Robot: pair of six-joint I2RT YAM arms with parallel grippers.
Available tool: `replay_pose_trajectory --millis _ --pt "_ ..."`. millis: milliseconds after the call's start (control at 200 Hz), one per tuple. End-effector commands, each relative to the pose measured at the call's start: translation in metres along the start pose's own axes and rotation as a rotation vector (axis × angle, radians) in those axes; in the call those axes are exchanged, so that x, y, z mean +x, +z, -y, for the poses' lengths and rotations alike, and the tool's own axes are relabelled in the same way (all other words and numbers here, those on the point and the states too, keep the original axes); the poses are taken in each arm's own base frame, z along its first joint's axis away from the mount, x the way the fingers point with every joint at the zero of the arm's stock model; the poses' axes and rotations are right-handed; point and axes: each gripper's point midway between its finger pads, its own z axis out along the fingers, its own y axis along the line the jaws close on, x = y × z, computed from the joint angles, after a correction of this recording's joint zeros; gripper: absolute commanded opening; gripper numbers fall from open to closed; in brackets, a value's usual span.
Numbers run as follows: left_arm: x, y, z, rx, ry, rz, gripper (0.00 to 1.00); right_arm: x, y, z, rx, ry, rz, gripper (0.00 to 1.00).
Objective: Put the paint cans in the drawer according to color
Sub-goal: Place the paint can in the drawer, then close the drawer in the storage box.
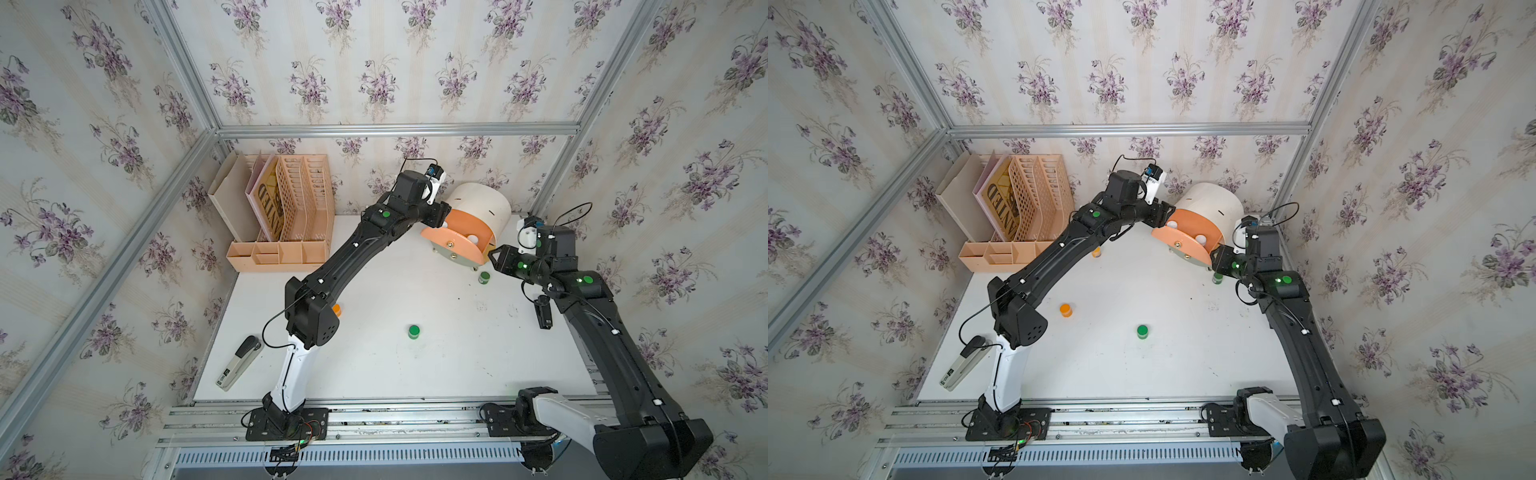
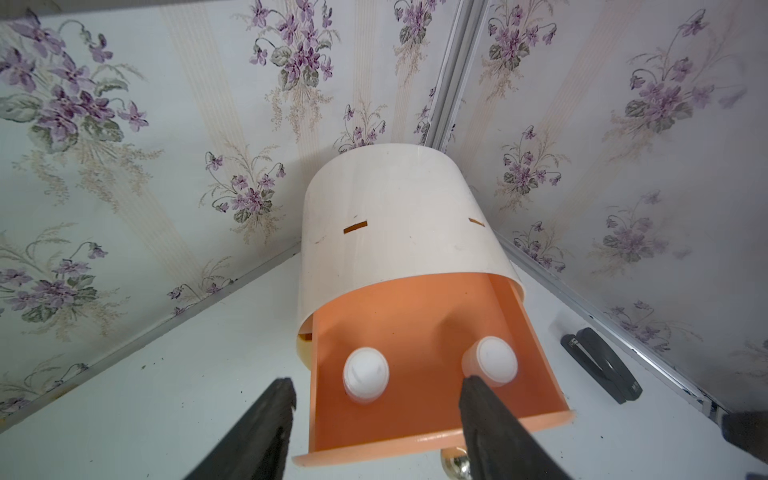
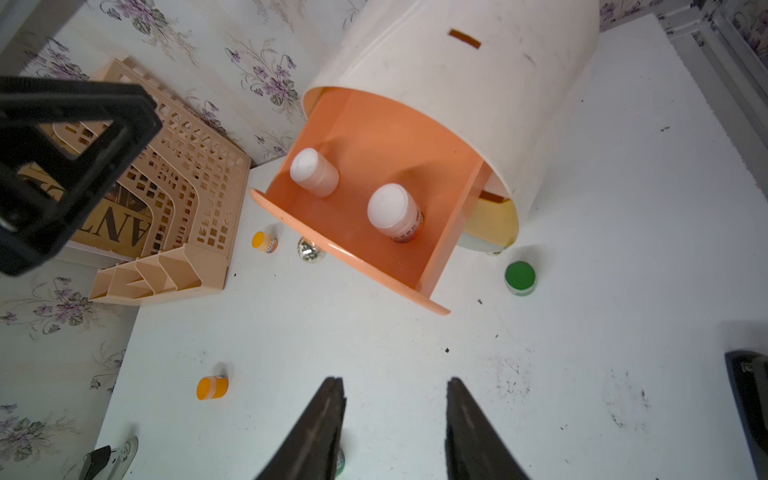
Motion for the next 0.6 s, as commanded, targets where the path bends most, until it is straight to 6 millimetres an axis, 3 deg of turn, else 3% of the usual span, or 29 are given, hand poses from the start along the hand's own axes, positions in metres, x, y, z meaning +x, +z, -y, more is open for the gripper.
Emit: replay_pose_trajectory --millis 0,320,470,599 --pt "-0.003 -0.016 0.007 0.018 0.019 0.013 0.69 -0.027 -0.001 -0.009 -0.041 -0.018 0.067 0.45" --pt "0.025 -0.055 0.022 0.047 0.016 0.066 0.77 -0.109 0.011 -0.024 -0.131 -0.024 0.218 0.47" --pt "0.048 -0.057 0.018 0.036 -0.030 0.097 0.79 -0.136 0.025 -0.024 -0.148 0.004 0.295 0.54" --pt "0.068 -0.050 0.031 0.072 -0.009 0.067 0.86 -0.150 0.044 -0.028 -0.189 -0.020 0.320 0.60"
